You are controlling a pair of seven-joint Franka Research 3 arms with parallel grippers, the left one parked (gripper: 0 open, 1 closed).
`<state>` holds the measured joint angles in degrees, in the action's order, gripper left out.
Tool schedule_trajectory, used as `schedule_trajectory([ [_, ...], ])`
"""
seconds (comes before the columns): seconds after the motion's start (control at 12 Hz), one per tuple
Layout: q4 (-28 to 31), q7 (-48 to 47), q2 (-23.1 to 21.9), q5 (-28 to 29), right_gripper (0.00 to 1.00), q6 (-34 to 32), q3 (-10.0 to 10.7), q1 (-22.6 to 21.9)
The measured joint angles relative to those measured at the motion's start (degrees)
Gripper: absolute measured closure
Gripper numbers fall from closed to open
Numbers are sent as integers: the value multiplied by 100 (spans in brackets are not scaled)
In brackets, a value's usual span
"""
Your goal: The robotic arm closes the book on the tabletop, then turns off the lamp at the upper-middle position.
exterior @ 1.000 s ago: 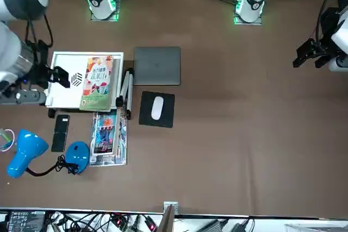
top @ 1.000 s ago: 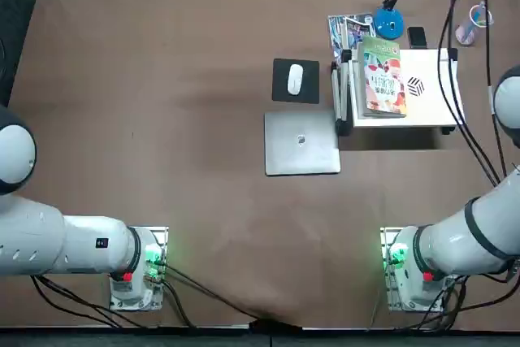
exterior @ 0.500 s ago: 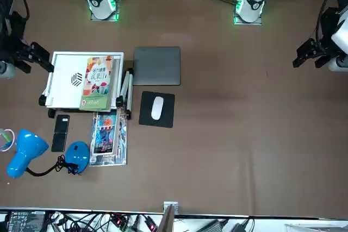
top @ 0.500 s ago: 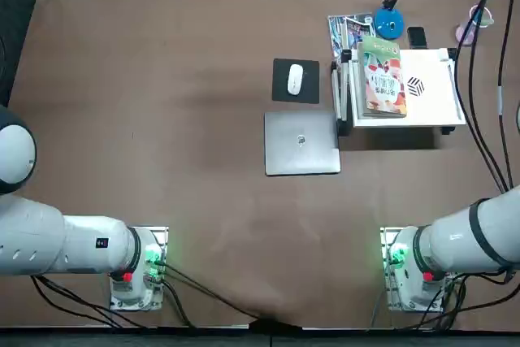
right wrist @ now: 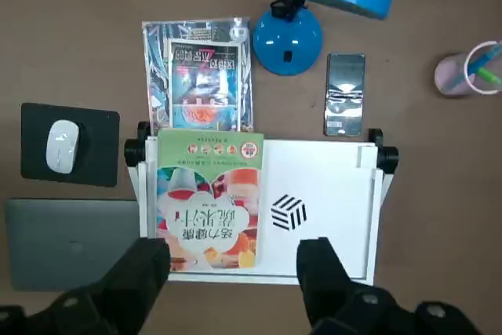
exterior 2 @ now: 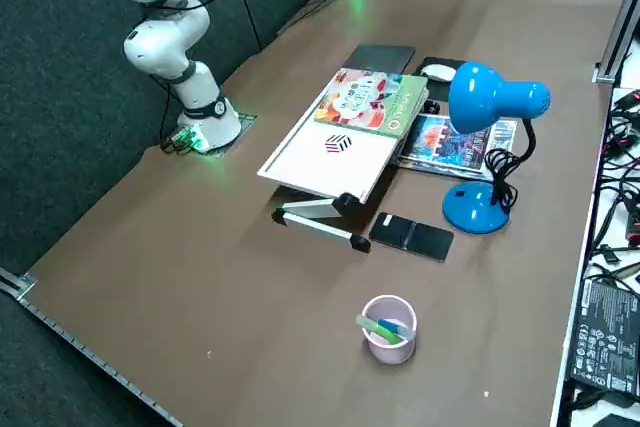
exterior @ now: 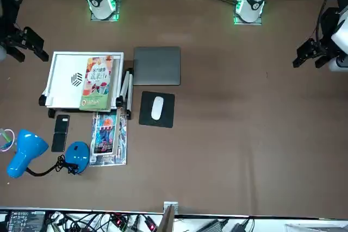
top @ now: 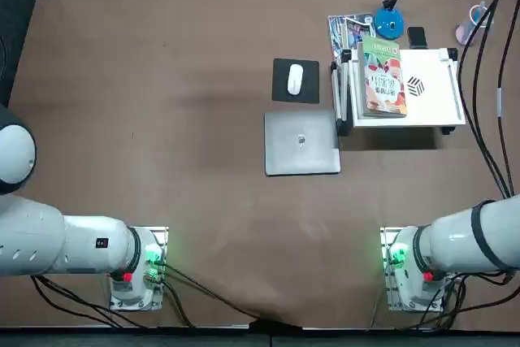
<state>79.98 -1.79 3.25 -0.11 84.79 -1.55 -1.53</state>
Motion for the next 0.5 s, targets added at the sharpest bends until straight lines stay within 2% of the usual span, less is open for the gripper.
schedule_trajectory([
  [0.5, 892, 0, -703, -1, 0, 34, -46, 120],
])
